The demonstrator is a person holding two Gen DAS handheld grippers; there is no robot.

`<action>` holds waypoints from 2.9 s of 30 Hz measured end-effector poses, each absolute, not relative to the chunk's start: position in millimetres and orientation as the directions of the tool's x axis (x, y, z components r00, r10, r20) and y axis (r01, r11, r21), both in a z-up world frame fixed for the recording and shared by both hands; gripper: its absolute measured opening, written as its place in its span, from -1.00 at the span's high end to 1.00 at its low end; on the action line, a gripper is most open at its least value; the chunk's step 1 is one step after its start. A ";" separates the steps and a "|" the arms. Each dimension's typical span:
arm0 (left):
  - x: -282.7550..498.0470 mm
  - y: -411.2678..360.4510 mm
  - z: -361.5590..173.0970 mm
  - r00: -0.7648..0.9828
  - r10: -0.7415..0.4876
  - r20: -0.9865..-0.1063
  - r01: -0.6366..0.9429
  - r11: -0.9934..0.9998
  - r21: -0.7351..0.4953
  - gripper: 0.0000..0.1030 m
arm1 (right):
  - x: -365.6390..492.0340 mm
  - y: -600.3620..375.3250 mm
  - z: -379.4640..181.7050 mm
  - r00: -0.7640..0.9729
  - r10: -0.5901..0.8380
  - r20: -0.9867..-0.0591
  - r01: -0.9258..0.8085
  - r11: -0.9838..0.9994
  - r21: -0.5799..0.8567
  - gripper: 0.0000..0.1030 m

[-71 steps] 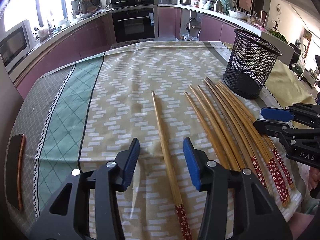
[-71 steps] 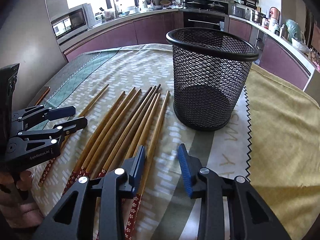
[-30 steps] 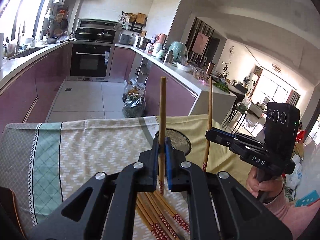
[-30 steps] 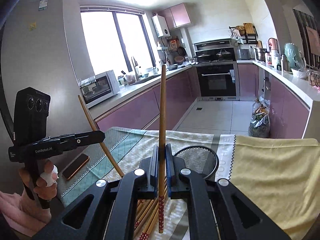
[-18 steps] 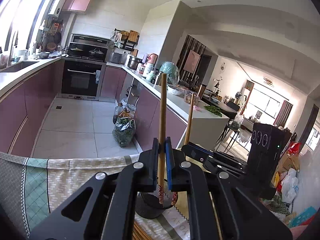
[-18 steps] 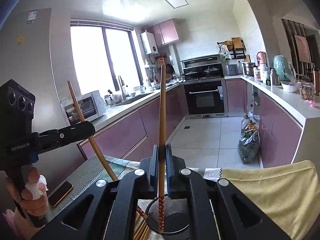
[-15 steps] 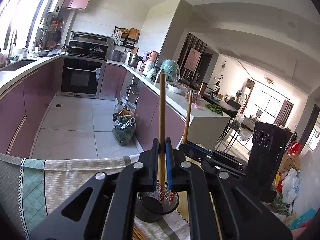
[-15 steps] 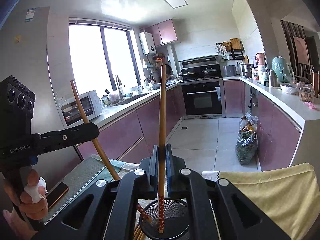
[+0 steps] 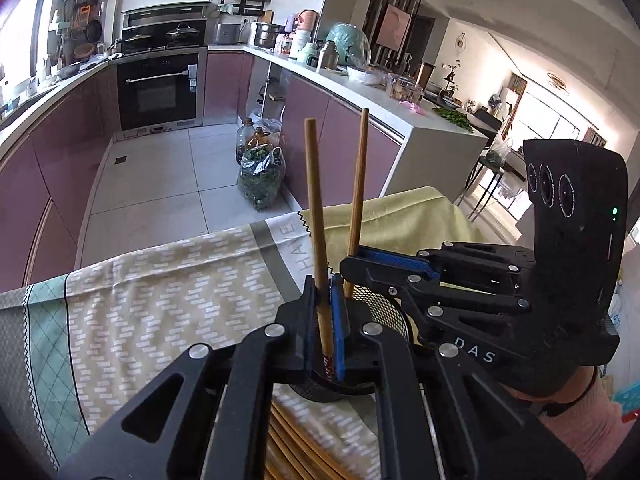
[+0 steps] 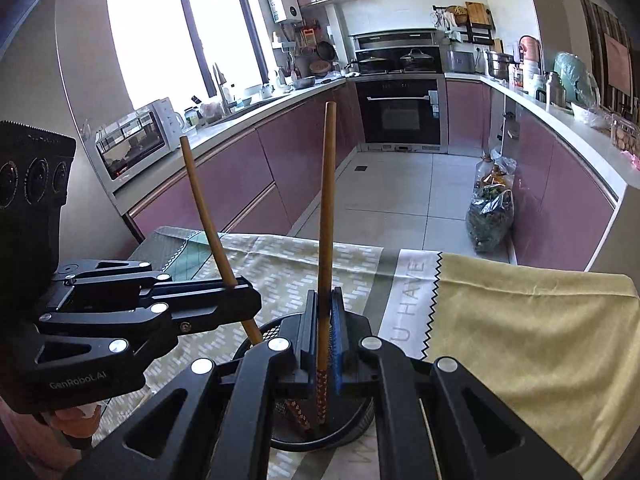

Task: Organize utensils
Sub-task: 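Lower the left tool's chopstick into the holder and open it while the right tool releases its own, then move both open tools back over the remaining chopsticks, then close the left tool on a chopstick while the right tool grasps another chopstick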

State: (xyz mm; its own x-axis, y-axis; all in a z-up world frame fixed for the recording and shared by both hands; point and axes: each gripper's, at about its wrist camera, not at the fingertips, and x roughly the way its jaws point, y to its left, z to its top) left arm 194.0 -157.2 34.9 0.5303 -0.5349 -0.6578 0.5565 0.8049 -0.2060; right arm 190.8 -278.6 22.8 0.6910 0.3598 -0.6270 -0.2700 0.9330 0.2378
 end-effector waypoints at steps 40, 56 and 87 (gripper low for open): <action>84.7 -60.8 -98.0 0.545 -0.309 -0.780 0.397 0.914 -0.085 -0.04 | 77.0 -218.2 -64.1 0.538 0.408 -0.738 -0.352 0.904 0.243 0.22; 85.7 -65.4 -102.0 0.538 -0.266 -0.800 0.393 0.919 -0.041 -0.05 | 79.5 -213.6 -69.1 0.544 0.340 -0.767 -0.344 0.924 0.166 0.25; 102.4 -49.9 -102.9 0.541 -0.280 -0.793 0.314 0.942 -0.118 0.81 | 91.4 -209.5 -66.6 0.534 0.362 -0.764 -0.327 0.922 0.208 0.89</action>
